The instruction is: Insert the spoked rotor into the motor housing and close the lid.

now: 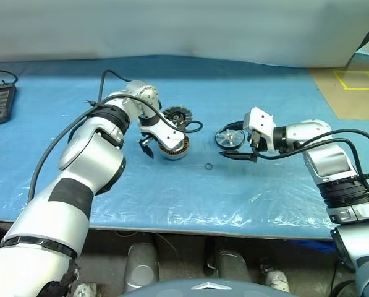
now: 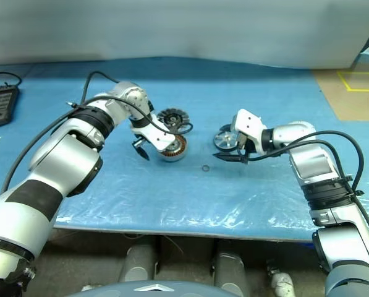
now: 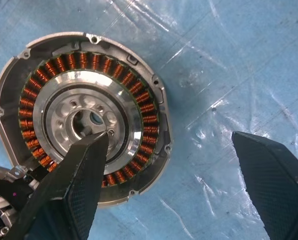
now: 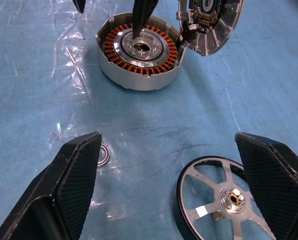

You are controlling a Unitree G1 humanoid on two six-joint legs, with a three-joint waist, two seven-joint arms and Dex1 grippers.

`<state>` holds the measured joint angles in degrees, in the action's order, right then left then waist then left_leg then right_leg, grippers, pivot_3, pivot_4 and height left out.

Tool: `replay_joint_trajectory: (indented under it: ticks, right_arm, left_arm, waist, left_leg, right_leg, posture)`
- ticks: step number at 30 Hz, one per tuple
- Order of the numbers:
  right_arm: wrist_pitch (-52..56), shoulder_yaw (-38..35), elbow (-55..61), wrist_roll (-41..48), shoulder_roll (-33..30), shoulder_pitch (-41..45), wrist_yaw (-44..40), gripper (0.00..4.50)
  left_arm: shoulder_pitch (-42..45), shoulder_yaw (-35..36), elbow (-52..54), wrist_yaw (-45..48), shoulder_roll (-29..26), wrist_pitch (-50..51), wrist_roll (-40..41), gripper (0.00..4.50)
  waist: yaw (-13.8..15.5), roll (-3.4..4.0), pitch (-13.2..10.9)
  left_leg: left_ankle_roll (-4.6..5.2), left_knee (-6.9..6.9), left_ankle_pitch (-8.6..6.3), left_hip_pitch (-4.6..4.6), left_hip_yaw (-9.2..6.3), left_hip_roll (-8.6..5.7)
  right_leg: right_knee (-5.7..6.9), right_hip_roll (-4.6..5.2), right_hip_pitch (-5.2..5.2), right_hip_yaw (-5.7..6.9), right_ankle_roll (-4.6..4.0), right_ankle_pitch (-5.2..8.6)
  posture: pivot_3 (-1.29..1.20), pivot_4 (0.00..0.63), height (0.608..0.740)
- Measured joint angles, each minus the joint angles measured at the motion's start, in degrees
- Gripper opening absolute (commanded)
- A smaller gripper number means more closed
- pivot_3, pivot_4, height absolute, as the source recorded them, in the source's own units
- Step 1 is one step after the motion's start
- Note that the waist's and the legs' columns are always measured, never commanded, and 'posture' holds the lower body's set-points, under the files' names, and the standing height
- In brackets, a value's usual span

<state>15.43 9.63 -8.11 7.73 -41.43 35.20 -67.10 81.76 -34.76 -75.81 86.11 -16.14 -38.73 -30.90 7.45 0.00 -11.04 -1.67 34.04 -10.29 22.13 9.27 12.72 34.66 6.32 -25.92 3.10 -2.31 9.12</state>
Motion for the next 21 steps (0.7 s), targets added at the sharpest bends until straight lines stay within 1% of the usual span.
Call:
replay_joint_trajectory:
  ticks: [21]
  right_arm:
    - [-0.7, 0.1, -0.9, -0.5, 0.0, 0.0, 0.0, 4.5]
  left_arm:
    - [1.5, 0.3, -0.2, -4.1, 1.0, 0.5, -1.0, 4.1]
  waist:
    - [-0.2, -0.04, 0.0]
  left_leg:
    - [0.0, -0.08, 0.0, 0.16, 0.0, 0.02]
  right_leg:
    - [-0.03, -0.02, -0.19, 0.02, 0.01, 0.0]
  posture:
    - [0.0, 0.15, 0.74]
